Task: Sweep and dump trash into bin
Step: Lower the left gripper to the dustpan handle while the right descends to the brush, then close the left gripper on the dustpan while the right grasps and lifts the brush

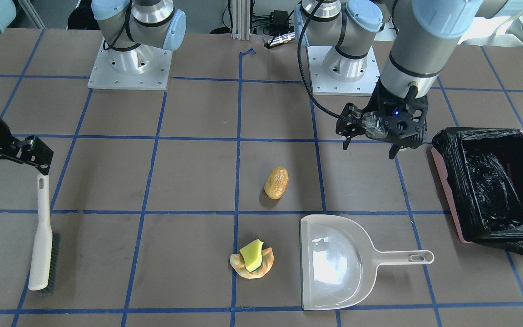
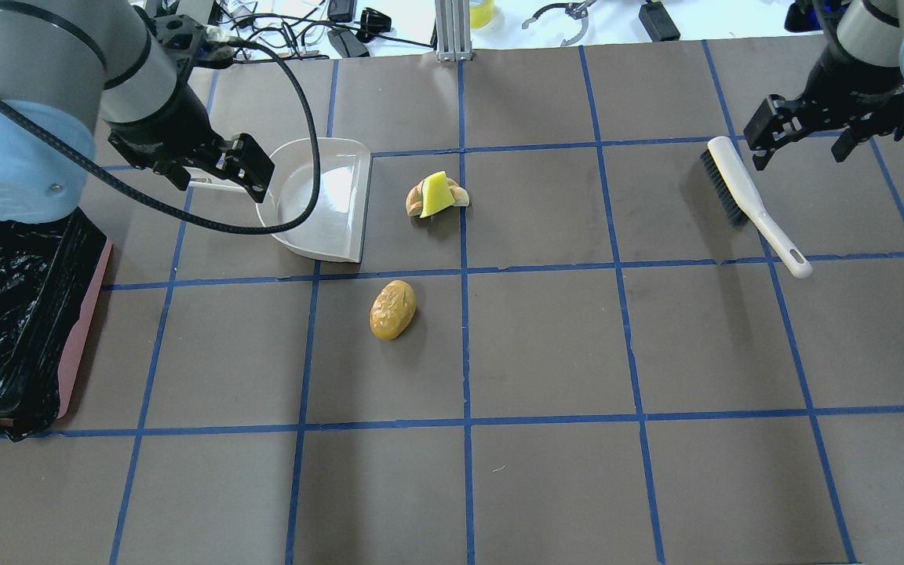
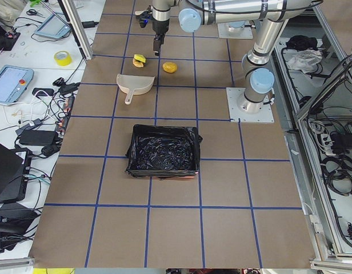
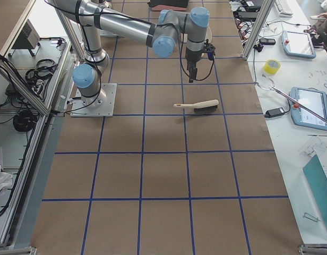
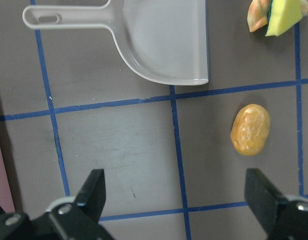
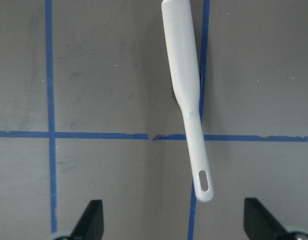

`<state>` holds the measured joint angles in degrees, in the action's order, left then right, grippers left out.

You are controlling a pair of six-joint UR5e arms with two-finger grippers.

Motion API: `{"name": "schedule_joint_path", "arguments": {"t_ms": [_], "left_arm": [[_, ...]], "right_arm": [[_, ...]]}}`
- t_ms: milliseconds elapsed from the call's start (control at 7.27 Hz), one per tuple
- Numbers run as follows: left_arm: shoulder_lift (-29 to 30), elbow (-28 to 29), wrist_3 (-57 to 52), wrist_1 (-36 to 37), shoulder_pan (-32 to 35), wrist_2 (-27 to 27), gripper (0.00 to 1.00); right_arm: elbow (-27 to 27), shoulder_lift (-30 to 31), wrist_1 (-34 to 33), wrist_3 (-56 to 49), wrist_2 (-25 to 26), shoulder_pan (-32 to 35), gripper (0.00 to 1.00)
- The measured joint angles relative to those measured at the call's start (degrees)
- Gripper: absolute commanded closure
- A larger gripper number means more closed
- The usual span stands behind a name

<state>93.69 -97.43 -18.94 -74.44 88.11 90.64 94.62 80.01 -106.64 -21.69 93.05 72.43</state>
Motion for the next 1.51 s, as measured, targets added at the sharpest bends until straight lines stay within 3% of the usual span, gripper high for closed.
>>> {"name": "schedule_joint_path", "arguments": {"t_ms": [275,412,962,1238,1375,1512], "left_arm": [[5.79,-1.07,-13.47,5.94,-1.12,0.07,0.00],[8.97,-0.87,-25.17,9.47,-2.59,0.14,0.00],[20.21,4.10,-68.52,17.37,-6.15,1.53,0.00],[24.56,7.80,-80.90,17.79,-6.99,4.08,0.00],[26.08,8.69,-82.75,17.82,-7.50,4.39,0.00],[27.24,9.07,-83.26,17.83,-7.95,4.37,0.00]], "right_arm": [[7.16,-2.10,-12.27,-7.06,-1.96,-2.39,0.01],[9.98,-2.55,-16.12,-10.37,-2.45,-2.69,0.02],[18.50,-4.70,-25.94,-17.18,-3.30,-6.26,0.04],[19.45,-4.59,-25.90,-17.61,-3.35,-6.72,0.20],[19.42,-4.59,-26.19,-17.82,-3.40,-6.74,0.34],[19.22,-4.71,-26.56,-18.04,-3.41,-6.76,0.41]]}}
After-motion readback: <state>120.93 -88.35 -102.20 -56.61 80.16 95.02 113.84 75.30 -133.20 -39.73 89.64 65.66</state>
